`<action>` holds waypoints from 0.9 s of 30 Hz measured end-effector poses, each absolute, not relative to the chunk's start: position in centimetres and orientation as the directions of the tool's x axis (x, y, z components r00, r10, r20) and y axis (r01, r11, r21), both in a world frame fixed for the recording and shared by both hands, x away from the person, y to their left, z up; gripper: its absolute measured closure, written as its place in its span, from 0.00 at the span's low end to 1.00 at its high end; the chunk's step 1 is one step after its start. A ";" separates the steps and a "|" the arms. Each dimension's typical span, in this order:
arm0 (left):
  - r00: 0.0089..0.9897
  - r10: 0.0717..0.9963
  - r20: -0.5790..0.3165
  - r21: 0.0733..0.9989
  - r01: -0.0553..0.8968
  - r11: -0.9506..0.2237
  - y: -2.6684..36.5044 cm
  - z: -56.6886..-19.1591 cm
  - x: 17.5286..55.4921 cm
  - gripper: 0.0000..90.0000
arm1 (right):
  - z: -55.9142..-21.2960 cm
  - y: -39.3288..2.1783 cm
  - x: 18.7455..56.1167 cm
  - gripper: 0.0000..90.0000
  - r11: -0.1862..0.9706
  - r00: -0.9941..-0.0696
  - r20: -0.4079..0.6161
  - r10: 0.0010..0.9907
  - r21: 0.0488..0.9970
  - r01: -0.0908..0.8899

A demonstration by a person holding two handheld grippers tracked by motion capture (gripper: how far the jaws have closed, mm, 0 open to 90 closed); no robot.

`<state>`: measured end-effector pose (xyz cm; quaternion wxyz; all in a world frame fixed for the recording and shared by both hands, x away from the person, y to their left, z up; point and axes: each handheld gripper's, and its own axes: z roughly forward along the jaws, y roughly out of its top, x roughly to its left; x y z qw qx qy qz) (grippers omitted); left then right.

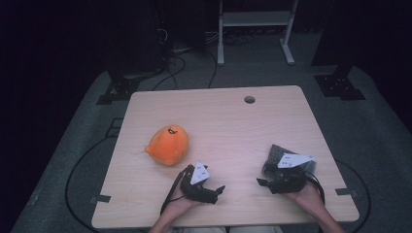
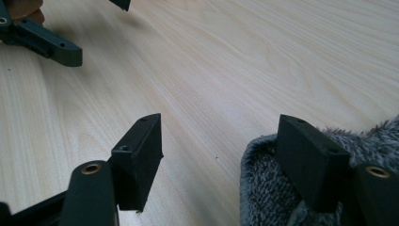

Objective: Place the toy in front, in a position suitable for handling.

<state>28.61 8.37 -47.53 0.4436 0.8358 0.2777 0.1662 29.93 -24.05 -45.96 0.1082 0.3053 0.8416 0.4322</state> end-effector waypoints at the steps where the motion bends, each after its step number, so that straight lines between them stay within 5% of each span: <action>1: 0.790 0.612 0.039 0.832 0.313 -0.457 8.3 -47.4 28.7 0.09 | -45.9 -24.1 30.0 0.35 0.440 -0.790 0.082 0.608 0.794 0.421; 27: 0.765 0.635 0.106 0.905 0.190 -0.380 9.9 -41.3 31.2 0.09 | -46.0 -24.0 30.1 0.35 0.439 -0.777 0.072 0.625 0.791 0.426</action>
